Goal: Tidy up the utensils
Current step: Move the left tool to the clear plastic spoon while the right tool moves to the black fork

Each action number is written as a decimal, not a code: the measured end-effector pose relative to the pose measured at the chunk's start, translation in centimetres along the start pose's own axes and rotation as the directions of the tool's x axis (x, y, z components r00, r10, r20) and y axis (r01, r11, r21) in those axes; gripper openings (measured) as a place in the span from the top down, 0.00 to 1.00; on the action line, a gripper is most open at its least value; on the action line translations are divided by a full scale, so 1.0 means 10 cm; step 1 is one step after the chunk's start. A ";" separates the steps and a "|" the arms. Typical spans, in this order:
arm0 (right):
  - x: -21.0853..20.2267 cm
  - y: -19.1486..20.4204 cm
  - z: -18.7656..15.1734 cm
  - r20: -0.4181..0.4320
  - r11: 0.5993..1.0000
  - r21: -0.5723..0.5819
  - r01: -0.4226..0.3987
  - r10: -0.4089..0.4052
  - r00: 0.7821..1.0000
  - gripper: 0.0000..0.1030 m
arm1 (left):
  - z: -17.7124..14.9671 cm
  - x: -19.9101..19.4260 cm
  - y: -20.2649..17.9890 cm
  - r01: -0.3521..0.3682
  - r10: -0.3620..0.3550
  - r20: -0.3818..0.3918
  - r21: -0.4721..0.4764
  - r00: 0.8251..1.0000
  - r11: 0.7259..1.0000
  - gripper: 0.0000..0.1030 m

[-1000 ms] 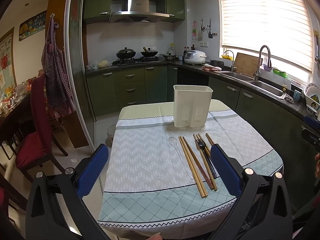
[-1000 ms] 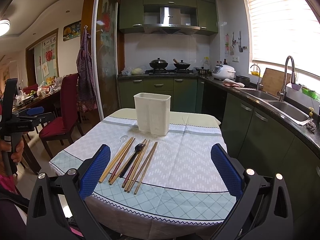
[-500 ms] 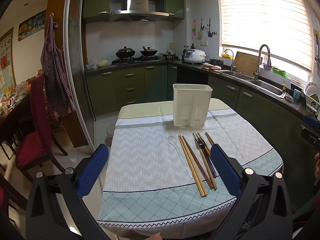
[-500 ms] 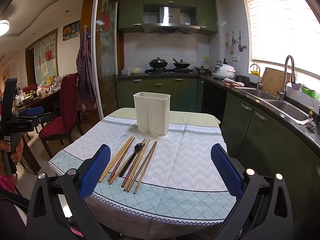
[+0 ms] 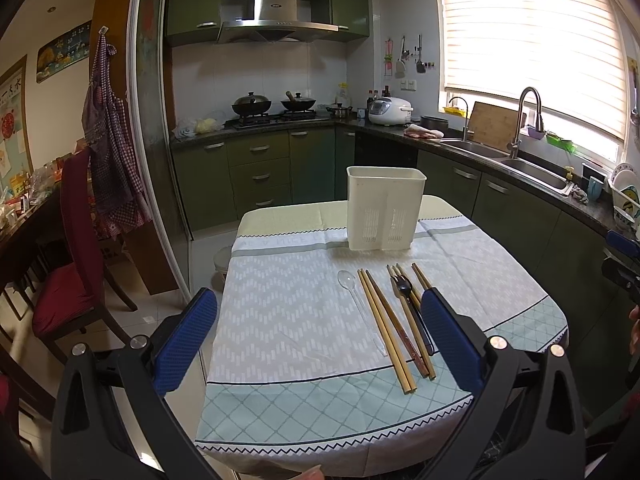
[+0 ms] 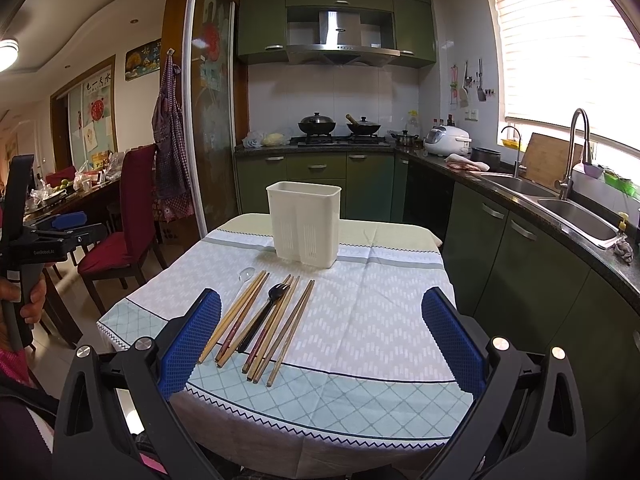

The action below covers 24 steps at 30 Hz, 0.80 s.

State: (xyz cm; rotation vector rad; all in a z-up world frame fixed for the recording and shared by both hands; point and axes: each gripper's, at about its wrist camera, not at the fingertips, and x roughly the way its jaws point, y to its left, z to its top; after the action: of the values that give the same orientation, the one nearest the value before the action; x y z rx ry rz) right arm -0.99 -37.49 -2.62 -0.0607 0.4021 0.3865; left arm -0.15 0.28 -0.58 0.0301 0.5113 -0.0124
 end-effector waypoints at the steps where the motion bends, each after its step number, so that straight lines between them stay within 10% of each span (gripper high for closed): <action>1: 0.00 0.00 0.00 0.000 1.000 -0.001 0.000 0.000 1.000 0.04 | -0.01 0.00 0.00 0.000 0.000 -0.001 -0.001 1.000 1.000 0.06; 17: 0.03 -0.01 0.00 -0.007 1.000 0.004 -0.004 0.004 1.000 0.04 | -0.01 0.02 0.00 0.001 -0.001 -0.007 0.000 1.000 1.000 0.06; 24: 0.38 -0.24 -0.02 -0.146 0.987 0.158 -0.021 0.044 0.988 0.04 | 0.07 0.42 -0.03 0.043 -0.044 -0.119 -0.009 0.992 0.999 0.06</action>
State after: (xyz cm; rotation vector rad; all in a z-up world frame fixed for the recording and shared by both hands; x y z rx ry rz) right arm 3.11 -38.41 -4.34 0.0706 0.5805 0.3825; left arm 3.84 -0.02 -2.05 0.0135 0.6317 -0.0516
